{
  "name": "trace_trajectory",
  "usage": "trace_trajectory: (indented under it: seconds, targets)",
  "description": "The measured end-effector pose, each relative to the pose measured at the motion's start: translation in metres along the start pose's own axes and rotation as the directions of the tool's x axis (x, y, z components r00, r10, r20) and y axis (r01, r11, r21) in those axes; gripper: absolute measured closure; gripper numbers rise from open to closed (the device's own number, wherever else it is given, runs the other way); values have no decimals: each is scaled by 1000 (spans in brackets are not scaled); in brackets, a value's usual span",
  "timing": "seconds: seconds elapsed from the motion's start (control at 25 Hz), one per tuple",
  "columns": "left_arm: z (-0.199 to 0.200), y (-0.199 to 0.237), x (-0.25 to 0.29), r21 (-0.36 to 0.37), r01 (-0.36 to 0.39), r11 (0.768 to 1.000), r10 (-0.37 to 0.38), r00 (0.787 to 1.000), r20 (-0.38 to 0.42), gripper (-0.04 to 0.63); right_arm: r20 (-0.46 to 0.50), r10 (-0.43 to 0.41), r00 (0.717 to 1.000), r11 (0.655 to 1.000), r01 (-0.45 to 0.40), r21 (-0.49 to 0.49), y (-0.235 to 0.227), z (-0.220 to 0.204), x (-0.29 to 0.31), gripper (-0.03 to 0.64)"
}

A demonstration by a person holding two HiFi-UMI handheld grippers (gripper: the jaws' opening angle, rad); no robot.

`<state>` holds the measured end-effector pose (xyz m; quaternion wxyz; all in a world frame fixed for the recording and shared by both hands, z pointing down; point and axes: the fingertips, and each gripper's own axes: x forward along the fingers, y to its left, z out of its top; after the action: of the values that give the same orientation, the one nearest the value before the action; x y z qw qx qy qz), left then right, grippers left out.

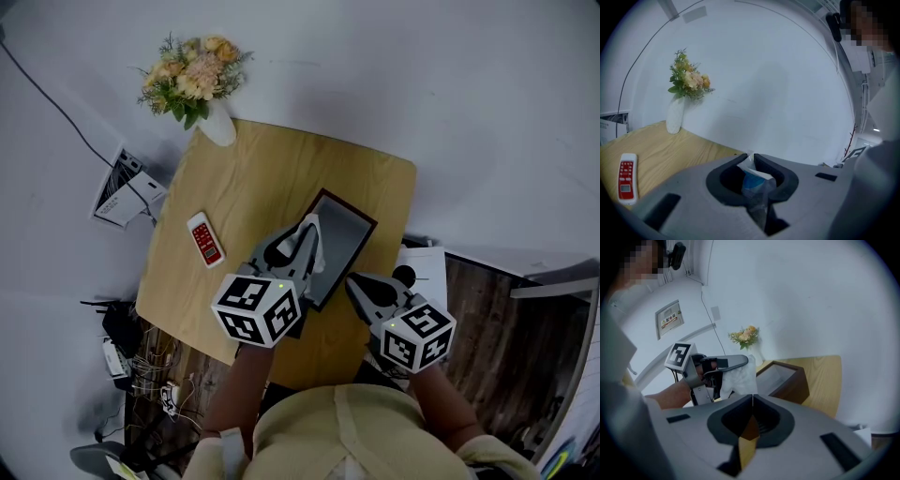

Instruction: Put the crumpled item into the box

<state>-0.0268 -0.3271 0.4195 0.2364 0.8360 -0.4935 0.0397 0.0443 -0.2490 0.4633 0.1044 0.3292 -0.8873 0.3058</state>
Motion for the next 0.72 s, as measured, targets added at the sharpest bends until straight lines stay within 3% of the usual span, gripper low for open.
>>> trace_trajectory:
  seconds: [0.32, 0.72]
  targets:
    - [-14, -5, 17, 102, 34, 994, -22, 993, -117, 540, 3, -14, 1000, 1000, 14, 10, -7, 0, 1, 588]
    - [-16, -5, 24, 124, 44, 991, -29, 992, -126, 532, -1, -27, 1000, 1000, 27, 15, -7, -2, 0, 588]
